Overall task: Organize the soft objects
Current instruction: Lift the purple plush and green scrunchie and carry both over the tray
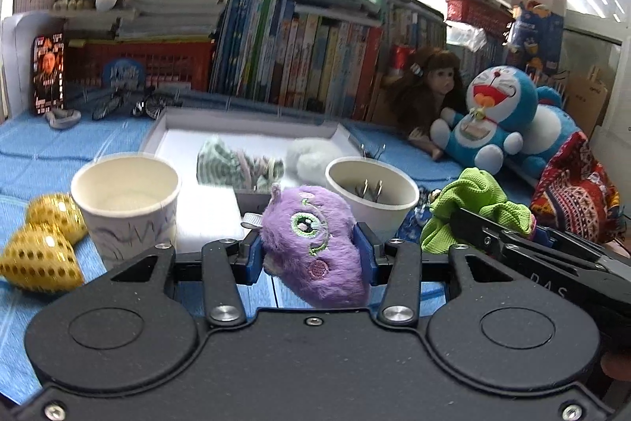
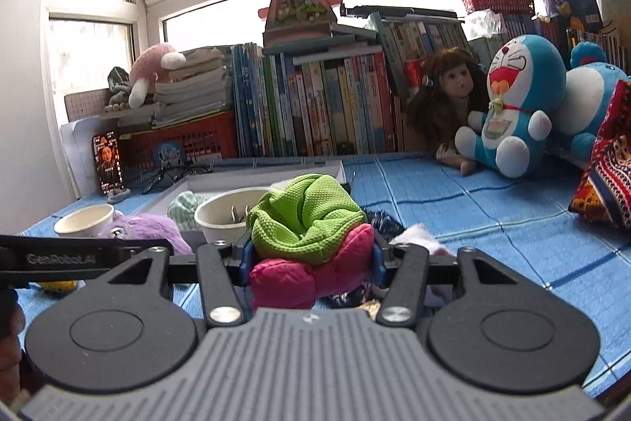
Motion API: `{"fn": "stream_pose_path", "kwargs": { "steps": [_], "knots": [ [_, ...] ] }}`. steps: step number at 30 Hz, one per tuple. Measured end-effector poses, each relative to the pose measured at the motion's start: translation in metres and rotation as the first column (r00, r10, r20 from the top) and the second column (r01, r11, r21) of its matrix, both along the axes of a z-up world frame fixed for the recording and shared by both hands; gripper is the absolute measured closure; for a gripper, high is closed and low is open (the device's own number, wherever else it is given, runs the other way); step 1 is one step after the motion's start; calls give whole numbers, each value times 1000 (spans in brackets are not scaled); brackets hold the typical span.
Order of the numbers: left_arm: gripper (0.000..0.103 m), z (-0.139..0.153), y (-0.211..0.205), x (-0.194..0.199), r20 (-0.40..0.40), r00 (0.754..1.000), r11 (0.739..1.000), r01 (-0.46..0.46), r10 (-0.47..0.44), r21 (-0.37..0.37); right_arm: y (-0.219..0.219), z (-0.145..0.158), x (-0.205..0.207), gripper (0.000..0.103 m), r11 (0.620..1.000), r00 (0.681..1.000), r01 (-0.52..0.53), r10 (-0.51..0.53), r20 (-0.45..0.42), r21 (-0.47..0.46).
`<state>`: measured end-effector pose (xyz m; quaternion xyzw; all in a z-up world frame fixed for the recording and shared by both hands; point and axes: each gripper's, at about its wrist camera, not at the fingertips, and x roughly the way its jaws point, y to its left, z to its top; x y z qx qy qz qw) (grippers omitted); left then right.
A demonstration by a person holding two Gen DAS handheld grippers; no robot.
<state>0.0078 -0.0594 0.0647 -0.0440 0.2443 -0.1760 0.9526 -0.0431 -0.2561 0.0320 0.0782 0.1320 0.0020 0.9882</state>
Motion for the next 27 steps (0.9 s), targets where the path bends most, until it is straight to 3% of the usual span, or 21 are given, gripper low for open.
{"fn": "stream_pose_path", "kwargs": {
  "steps": [8,18,23,27],
  "knots": [
    [59,30,12,3,62,998,1000,5,-5,1,-7,20,1,46,1000,999,6,-6,47,-3],
    [59,75,31,40,91,996,1000,15,-16,9,-21,54,29,46,1000,999,9,-8,51,-10],
    [59,92,38,74,63,998,998,19,-23,56,-23,72,56,46,998,999,-4,6,35,-64],
    [59,97,46,106,-42,998,997,38,-35,61,-25,80,81,46,996,999,-32,31,-7,-85]
  ]
}}
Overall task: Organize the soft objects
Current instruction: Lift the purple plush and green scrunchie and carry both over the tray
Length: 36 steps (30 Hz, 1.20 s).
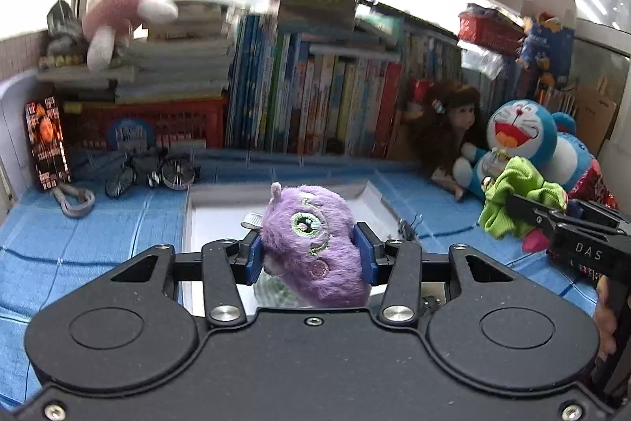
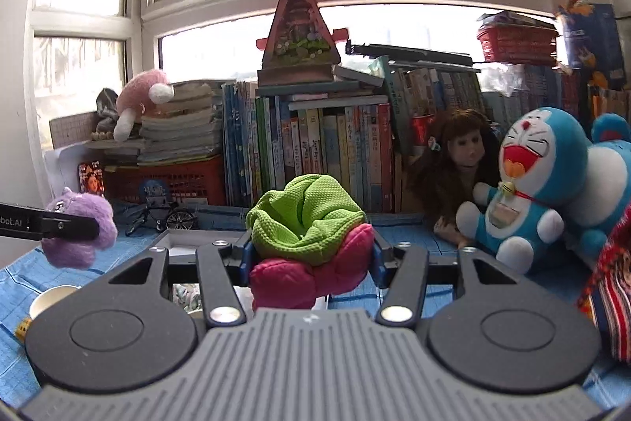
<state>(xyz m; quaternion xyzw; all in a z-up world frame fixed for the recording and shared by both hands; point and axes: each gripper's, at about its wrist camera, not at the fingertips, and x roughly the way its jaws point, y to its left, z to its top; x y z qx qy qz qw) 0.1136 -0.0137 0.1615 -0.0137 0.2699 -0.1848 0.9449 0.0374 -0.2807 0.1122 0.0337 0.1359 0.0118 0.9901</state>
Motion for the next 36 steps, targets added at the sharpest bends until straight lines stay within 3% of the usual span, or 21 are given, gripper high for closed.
{"fn": "stream_pose_path", "kwargs": {
  "steps": [8,16,22,30,36],
  "knots": [
    [59,-16,16,64,-185,981,998,-59,64,35,6,1,38,46,997,993,-71,67,-100,-32],
    [59,-48,22,116,-345,934,994,-72,95,79,20,-14,84,46,991,958,-114,89,-272,-77],
    [59,-69,21,146,-472,878,997,-74,82,36,29,-29,122,46,985,911,-116,56,-408,-125],
    [59,-85,14,169,-509,855,995,-89,102,51,32,-46,154,46,990,854,-109,49,-517,-85],
    [58,-95,10,182,-532,839,993,-104,116,53,40,-53,165,45,990,836,-131,80,-543,-55]
  ]
}}
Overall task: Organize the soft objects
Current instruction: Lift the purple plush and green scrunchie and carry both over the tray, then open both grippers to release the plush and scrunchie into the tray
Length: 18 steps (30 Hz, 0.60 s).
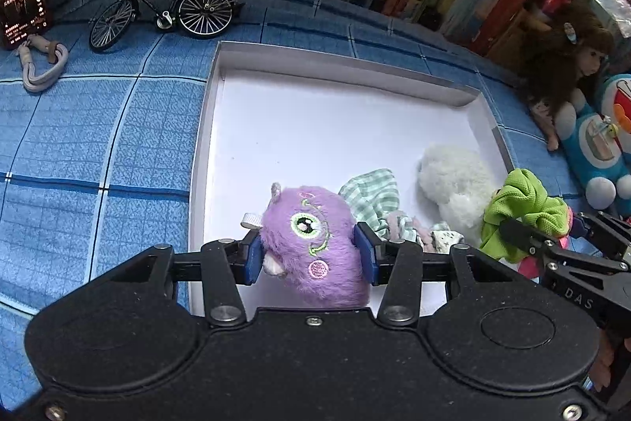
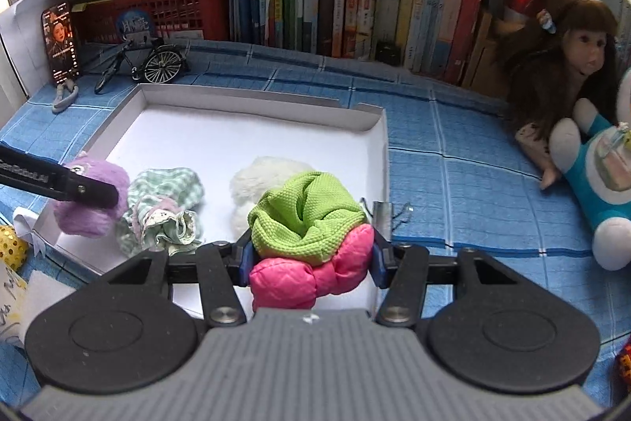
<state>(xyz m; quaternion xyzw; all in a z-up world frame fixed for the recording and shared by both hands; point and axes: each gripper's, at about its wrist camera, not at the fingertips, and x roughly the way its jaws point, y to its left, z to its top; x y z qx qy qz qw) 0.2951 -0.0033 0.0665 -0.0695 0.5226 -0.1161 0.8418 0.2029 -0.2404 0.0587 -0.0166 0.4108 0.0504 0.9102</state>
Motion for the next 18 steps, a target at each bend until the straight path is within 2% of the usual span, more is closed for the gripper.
{"fn": "stream_pose_path", "kwargs": {
  "steps": [7,16,18],
  "knots": [
    [58,-6,-2,11,-17,1000,1000,-6,5,-26,4,-3,16,45,999,999,-8,9,-30,43],
    [58,-12,-3,14,-20,1000,1000,-6,5,-24,1,-15,24,44,999,997,8,-6,-72,38],
    [54,-12,-2,14,-21,1000,1000,-10,10,-22,-1,-16,24,42,999,997,11,-7,-78,45]
  ]
}}
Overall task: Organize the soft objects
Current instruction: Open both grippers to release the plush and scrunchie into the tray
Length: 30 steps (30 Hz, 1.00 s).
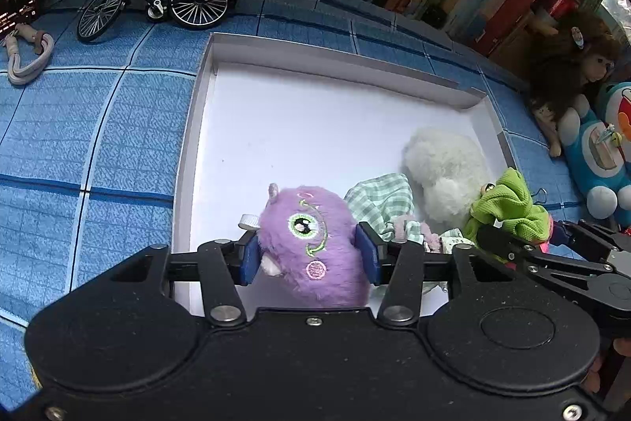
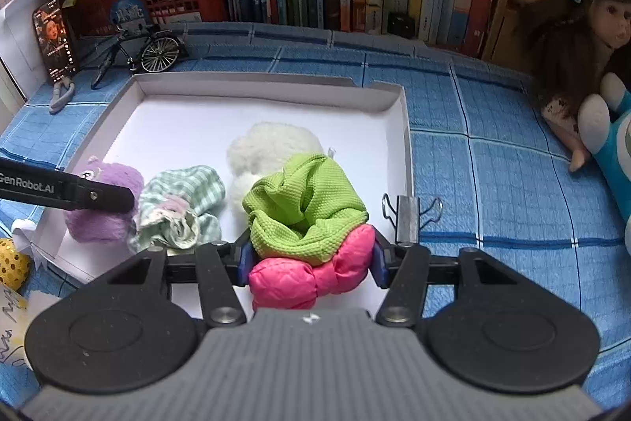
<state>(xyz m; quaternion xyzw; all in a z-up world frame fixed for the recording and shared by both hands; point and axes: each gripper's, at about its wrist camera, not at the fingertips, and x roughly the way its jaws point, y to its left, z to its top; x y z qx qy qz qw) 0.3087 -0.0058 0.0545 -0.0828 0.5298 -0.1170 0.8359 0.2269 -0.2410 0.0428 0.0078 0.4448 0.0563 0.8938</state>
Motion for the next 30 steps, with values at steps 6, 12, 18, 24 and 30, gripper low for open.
{"fn": "stream_pose_path", "kwargs": {
  "steps": [6,12,18,24,30],
  "knots": [
    [43,2,2,-2,-4,1000,1000,-5,5,3,-5,4,-1,28,1000,1000,8,-8,8,30],
    [27,8,8,-10,8,1000,1000,-11,11,-1,-6,10,-8,19,999,1000,9,-10,23,43],
    [23,19,9,-25,37,999,1000,-1,1,1,-11,20,-19,16,998,998,18,-21,52,65],
    [20,37,6,-50,111,993,1000,28,-29,14,-18,33,-38,14,997,995,18,-26,98,80],
    [19,50,-2,-83,181,979,995,88,-96,50,-24,44,-59,12,996,989,17,-29,144,86]
  ]
}}
